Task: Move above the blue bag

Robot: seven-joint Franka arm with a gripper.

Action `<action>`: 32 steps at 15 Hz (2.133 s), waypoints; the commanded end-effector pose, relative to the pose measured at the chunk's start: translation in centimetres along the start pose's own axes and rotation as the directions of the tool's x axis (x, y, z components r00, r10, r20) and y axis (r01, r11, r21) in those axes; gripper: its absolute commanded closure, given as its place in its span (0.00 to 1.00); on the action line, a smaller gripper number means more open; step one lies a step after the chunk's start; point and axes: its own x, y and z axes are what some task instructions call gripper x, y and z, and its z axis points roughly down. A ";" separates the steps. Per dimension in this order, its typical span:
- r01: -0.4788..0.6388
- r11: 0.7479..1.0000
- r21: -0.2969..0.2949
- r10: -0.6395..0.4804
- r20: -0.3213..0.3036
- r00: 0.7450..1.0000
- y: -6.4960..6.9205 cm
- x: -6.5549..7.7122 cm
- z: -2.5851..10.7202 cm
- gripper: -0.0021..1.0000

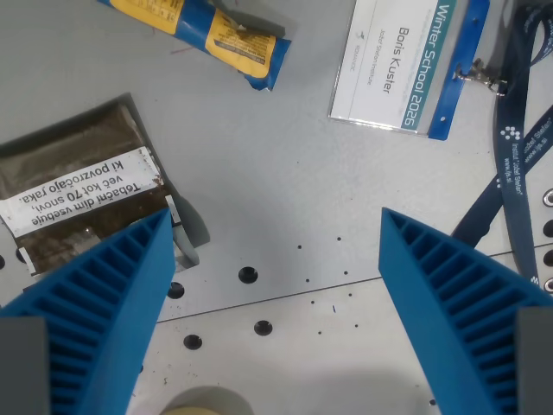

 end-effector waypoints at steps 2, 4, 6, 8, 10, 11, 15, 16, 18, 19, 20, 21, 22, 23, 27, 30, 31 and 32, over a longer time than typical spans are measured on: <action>-0.001 1.000 0.001 0.001 -0.002 1.000 0.0 0.0 -0.1 0.00; 0.003 1.000 0.001 -0.003 -0.002 1.000 0.0 0.0 -0.1 0.00; 0.017 1.000 0.000 -0.017 -0.003 1.000 0.0 0.0 -0.1 0.00; 0.043 0.999 0.000 -0.043 -0.004 0.999 0.0 0.0 0.0 0.00; 0.081 0.997 0.000 -0.081 -0.008 0.997 -0.1 0.1 0.2 0.00; 0.105 0.994 0.000 -0.105 -0.011 0.994 -0.1 0.2 0.4 0.00; 0.212 0.977 -0.001 -0.212 -0.029 0.977 -0.4 0.4 1.2 0.00; 0.240 0.971 -0.003 -0.240 -0.032 0.970 -0.5 0.5 1.5 0.00; 0.304 0.953 -0.007 -0.304 -0.039 0.952 -0.7 0.7 2.1 0.00; 0.335 0.942 -0.009 -0.335 -0.041 0.941 -0.8 0.8 2.5 0.00; 0.366 0.930 -0.013 -0.366 -0.042 0.929 -0.9 0.9 2.9 0.00; 0.397 0.918 -0.016 -0.397 -0.047 0.917 -1.0 1.0 3.3 0.00; 0.427 0.904 -0.019 -0.428 -0.049 0.903 -1.2 1.1 3.7 0.00; 0.457 0.889 -0.022 -0.457 -0.052 0.888 -1.3 1.2 4.1 0.00; 0.570 0.821 -0.039 -0.572 -0.064 0.818 -1.9 1.7 6.0 0.00; 0.649 0.759 -0.051 -0.651 -0.066 0.757 -2.3 2.1 7.5 0.00; 0.673 0.737 -0.056 -0.676 -0.064 0.735 -2.5 2.3 8.0 0.00; 0.697 0.714 -0.060 -0.700 -0.063 0.712 -2.6 2.4 8.5 0.00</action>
